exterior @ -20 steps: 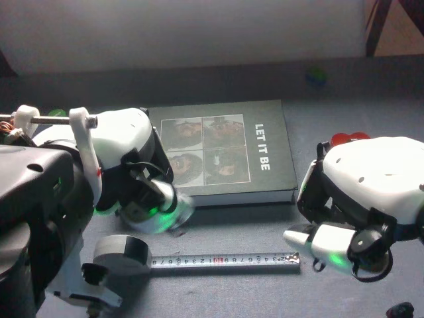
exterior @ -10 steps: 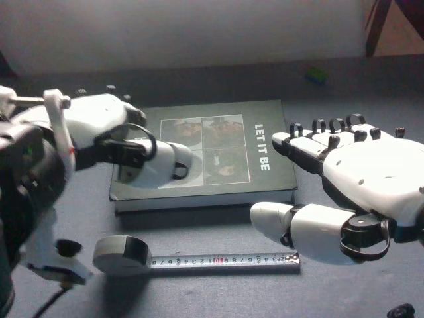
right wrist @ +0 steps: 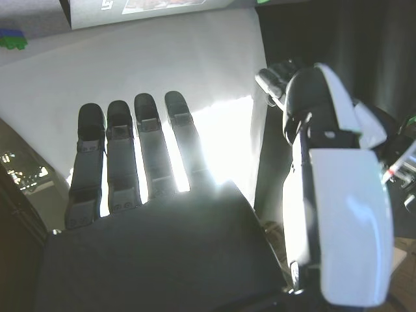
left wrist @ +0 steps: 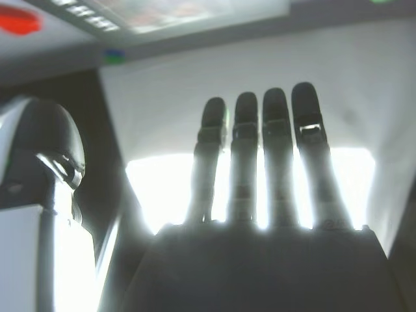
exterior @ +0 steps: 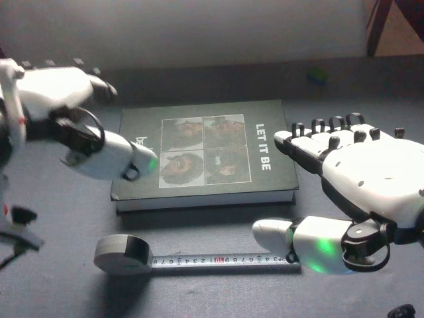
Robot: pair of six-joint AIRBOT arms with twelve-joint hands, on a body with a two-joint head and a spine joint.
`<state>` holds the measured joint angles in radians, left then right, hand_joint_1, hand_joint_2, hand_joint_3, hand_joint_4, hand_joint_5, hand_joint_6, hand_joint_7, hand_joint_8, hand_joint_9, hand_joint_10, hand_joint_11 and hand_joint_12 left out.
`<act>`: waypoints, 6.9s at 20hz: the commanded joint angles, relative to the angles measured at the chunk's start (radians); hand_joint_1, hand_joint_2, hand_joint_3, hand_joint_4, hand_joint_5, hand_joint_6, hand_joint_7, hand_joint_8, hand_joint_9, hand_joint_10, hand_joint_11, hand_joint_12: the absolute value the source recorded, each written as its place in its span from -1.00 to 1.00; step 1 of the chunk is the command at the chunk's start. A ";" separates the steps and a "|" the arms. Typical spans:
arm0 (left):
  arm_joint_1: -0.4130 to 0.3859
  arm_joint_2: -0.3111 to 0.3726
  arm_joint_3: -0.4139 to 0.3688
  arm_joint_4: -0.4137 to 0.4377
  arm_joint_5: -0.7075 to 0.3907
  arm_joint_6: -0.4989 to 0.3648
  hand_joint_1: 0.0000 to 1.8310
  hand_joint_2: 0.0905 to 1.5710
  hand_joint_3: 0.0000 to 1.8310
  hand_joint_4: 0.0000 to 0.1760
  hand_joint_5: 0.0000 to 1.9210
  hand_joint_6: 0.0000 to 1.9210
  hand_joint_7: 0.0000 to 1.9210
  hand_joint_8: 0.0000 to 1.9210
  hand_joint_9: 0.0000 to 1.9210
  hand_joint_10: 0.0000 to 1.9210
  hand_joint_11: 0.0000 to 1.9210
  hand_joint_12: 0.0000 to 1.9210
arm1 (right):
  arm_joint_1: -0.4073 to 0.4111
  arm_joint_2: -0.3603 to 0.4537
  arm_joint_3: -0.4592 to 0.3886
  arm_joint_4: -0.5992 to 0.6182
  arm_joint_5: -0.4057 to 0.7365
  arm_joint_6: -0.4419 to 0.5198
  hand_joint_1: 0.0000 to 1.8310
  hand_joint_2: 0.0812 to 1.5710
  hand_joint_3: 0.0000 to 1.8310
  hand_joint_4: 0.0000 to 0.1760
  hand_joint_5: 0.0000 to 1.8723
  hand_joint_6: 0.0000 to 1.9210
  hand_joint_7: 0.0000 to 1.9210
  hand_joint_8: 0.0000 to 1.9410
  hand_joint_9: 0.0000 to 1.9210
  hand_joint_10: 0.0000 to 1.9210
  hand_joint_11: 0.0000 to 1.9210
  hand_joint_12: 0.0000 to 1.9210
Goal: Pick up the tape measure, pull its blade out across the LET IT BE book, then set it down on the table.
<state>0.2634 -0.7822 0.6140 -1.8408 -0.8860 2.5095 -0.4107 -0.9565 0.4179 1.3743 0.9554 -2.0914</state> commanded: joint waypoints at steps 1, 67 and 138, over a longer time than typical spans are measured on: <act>-0.015 0.002 0.007 0.086 0.087 -0.033 -0.29 0.16 -1.00 -1.00 -0.71 -1.00 -0.67 -0.99 -0.67 -0.99 -0.87 -0.45 | 0.003 0.005 -0.005 -0.080 0.039 0.007 -0.61 0.32 -1.00 -0.97 -0.90 -1.00 -0.88 -1.00 -0.90 -1.00 -1.00 -0.57; 0.935 -0.102 0.220 1.407 -0.048 -1.876 0.24 0.37 -1.00 -1.00 -0.46 -1.00 -0.38 -1.00 -0.44 -1.00 -0.60 -0.62 | -0.006 0.006 -0.010 -0.109 0.040 0.007 -0.50 0.28 -1.00 -1.00 -0.79 -1.00 -0.72 -1.00 -0.74 -0.99 -1.00 -0.11; 0.273 0.003 0.428 1.517 0.540 -1.912 0.52 0.31 -1.00 -1.00 0.03 -0.15 0.26 -0.39 0.03 0.14 -0.07 -0.01 | 0.280 -0.378 0.424 0.167 -0.005 -0.334 0.18 0.46 -1.00 -1.00 -0.28 -0.98 -0.22 -0.99 -0.29 -0.98 -0.79 0.15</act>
<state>0.5514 -0.7822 1.0367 -0.3195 -0.2359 0.6094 -0.1364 -1.3392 0.8387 1.6230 0.9375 -2.4260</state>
